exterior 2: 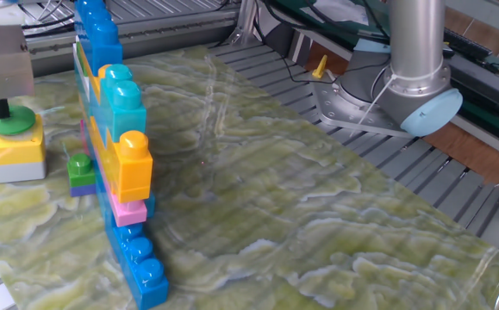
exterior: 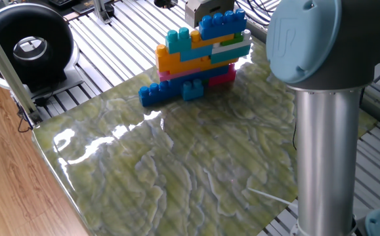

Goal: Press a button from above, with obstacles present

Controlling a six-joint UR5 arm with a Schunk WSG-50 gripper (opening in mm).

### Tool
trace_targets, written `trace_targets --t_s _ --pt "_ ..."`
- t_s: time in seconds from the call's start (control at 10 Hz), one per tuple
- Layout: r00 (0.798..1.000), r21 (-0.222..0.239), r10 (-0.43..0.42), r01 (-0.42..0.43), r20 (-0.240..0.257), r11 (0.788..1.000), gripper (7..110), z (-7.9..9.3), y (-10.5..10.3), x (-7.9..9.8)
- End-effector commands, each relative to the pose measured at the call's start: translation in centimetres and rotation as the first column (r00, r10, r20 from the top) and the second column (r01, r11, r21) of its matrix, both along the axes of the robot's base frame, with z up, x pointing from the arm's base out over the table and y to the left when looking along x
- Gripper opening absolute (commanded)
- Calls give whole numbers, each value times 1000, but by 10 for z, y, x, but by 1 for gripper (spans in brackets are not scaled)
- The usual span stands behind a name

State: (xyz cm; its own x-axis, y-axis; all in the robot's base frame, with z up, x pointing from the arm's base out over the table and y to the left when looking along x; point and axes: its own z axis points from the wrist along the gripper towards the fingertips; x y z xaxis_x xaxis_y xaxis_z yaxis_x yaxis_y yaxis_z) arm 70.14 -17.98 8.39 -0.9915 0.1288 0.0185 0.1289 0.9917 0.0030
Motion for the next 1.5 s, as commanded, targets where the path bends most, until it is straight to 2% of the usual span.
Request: trace_targets --t_s 0.0,0.4,0.5,0.7,0.8,0.9,1.0,1.1,1.4 --pt "1000 6 -7 7 -11 1000 7 13 4 0" --pt "1000 -4 9 -9 -20 1000 7 29 -2 0" --pt "1000 -1 15 -15 -18 1000 7 38 -3 1" --pt "999 -7 30 -30 18 1000 7 59 -4 4" --pt "999 8 33 -33 17 999 7 72 0 1" --pt "999 5 33 -33 22 999 7 88 3 2" --pt "998 1 36 -36 46 999 7 101 5 8" --pt "997 20 35 -36 64 999 7 109 14 7" --pt "998 50 10 -13 59 999 7 129 38 -15"
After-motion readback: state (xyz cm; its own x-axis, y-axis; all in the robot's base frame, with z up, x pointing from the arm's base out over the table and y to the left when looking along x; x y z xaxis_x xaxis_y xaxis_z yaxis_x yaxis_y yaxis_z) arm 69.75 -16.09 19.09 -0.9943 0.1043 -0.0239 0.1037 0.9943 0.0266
